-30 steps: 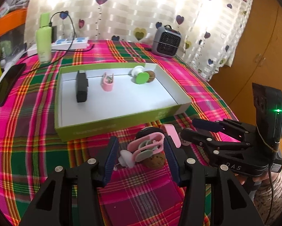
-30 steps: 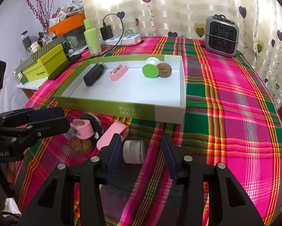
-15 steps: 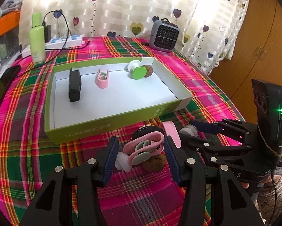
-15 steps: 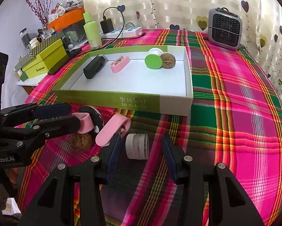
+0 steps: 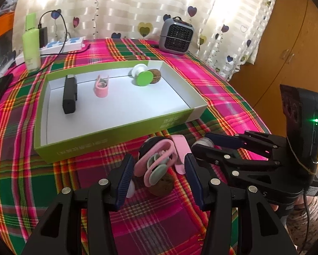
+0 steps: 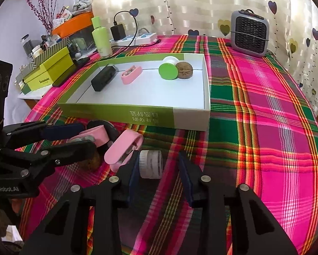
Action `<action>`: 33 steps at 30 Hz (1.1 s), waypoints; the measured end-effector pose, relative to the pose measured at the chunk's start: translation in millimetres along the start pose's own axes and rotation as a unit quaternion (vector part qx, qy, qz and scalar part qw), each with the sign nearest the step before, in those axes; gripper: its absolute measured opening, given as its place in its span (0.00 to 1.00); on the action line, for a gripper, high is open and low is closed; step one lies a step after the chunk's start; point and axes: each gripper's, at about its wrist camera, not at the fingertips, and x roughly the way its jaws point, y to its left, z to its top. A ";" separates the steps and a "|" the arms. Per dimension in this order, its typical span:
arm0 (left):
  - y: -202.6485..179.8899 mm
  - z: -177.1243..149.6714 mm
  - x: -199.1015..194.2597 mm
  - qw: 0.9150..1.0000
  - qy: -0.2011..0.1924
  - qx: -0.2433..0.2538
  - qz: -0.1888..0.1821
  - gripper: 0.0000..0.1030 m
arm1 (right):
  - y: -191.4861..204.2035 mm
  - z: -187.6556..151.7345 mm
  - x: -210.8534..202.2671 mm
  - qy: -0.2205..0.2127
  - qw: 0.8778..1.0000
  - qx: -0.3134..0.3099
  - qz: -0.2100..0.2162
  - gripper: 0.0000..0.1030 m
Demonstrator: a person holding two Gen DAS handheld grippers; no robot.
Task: Organize objects
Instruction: 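Grasp the pink-and-mint earphone hook with the left gripper while the right gripper grasps the white round cap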
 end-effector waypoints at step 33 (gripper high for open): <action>1.5 -3.2 -11.8 1.000 -0.018 -0.019 -0.004 0.26 | -4.4 -2.0 -3.4 -0.007 1.000 0.010 0.001 0.23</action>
